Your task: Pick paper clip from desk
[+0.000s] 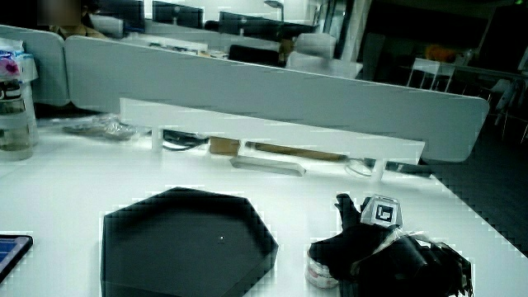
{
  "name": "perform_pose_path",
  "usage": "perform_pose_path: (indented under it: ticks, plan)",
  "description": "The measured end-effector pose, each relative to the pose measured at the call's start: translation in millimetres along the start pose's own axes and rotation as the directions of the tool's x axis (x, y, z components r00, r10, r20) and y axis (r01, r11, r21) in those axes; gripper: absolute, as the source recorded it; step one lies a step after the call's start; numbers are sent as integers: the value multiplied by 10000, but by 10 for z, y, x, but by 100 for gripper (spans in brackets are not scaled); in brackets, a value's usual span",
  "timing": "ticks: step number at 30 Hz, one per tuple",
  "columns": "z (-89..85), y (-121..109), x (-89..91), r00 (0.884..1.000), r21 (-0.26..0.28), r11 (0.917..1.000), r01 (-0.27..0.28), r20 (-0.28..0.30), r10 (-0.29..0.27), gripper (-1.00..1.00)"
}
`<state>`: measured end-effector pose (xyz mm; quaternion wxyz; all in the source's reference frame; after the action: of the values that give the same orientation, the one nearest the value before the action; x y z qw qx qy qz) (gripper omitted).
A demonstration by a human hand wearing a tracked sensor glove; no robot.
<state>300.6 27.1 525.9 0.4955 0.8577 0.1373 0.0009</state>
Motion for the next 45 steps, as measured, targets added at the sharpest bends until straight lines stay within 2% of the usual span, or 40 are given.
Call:
perform_pose_path:
  ticks: [3,5,6,11,13,14,16,18,19,20,21,22,26,27,28,29,30,31,32,36,38,39,40,42,44,45]
  plan:
    - [-31,19,-21,10000,-454,9990,-11,88,15,0]
    - [-75,74,-12,9995,-669,9976,196,257,-179,0]
    - [-86,75,-20,9998,-855,9963,45,221,-26,0]
    - [-112,84,-54,9990,-1007,9949,39,453,7,0]
    - [-111,79,-65,9992,-945,9954,-156,344,189,0]
    - [-124,101,-59,9986,-1017,9947,129,519,-77,0]
    - [-127,110,-63,9994,-1080,9941,-123,301,156,0]
    - [-129,94,-83,9991,-963,9944,-430,15,434,13]
    - [-151,126,-74,9992,-955,9947,-379,-179,363,20]
    - [-152,114,-98,9992,-612,9973,-402,46,405,27]
    - [-166,147,-95,9995,-545,9982,-268,175,278,33]
    - [-143,131,-104,9991,-735,9965,-407,-160,397,40]
    - [-136,142,-131,9993,-627,9976,-283,216,297,67]
    - [-143,163,-107,9996,-486,9988,-107,253,119,73]
    - [-140,167,-97,9998,-732,9972,-155,70,160,80]
    - [-136,167,-88,9999,-674,9977,60,106,-53,87]
    - [-121,138,-103,9998,-596,9980,-200,52,204,93]
    - [-131,155,-95,9999,-586,9983,-39,126,47,100]
    - [-132,153,-101,9998,-722,9972,-178,33,181,100]
    - [-117,125,-109,9995,-568,9979,-318,-58,316,100]
    - [-144,156,-86,10000,-584,9983,-87,12,88,100]
    - [-129,126,-100,9996,-520,9982,-283,-87,278,100]
    - [-157,168,-76,10000,-443,9990,36,-3,-36,100]
    - [-161,152,-83,9998,-552,9984,-150,-103,145,100]
    - [-180,163,-66,9999,-687,9976,-79,-118,71,100]
    - [-184,168,-61,10000,-549,9985,-15,-61,11,100]
